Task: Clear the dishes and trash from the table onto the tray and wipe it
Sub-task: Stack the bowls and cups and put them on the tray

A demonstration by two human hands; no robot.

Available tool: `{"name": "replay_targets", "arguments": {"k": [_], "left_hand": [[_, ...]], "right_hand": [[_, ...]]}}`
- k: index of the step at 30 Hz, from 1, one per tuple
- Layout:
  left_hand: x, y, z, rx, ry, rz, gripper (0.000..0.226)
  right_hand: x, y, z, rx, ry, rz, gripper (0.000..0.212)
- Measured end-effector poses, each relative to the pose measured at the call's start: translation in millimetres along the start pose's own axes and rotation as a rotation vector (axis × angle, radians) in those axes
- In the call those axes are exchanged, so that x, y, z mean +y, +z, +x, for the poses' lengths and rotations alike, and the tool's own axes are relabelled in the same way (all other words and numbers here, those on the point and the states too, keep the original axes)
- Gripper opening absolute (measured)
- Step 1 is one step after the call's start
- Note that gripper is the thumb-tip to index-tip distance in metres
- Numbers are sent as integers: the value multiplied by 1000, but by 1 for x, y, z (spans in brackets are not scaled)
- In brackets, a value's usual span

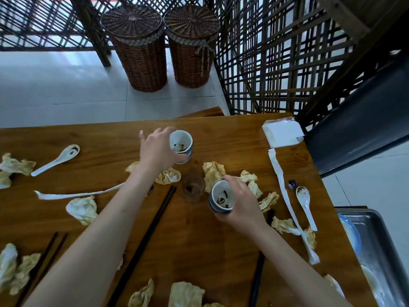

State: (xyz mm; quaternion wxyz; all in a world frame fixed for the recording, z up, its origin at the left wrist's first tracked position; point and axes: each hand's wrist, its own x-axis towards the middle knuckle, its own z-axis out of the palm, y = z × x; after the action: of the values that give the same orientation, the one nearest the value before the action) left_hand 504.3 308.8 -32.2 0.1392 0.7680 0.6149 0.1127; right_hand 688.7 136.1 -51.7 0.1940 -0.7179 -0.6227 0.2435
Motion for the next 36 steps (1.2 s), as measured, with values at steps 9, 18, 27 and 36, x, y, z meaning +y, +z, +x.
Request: {"name": "replay_targets", "arguments": {"k": [9,18,27,36], "left_hand": [[0,-1,4,-98,-66,-223,83],[-3,3,4,-91,-79,-292,83],[-6,13,-1,-29,-61,-373,81],[-10,20,-2,2,-49,-460,77]], "right_hand": [[0,0,1,-10,20,4,93],[3,3,0,0,19,2,94],[3,4,-1,5,13,3,95],[3,3,-1,-8,12,8,94]]}}
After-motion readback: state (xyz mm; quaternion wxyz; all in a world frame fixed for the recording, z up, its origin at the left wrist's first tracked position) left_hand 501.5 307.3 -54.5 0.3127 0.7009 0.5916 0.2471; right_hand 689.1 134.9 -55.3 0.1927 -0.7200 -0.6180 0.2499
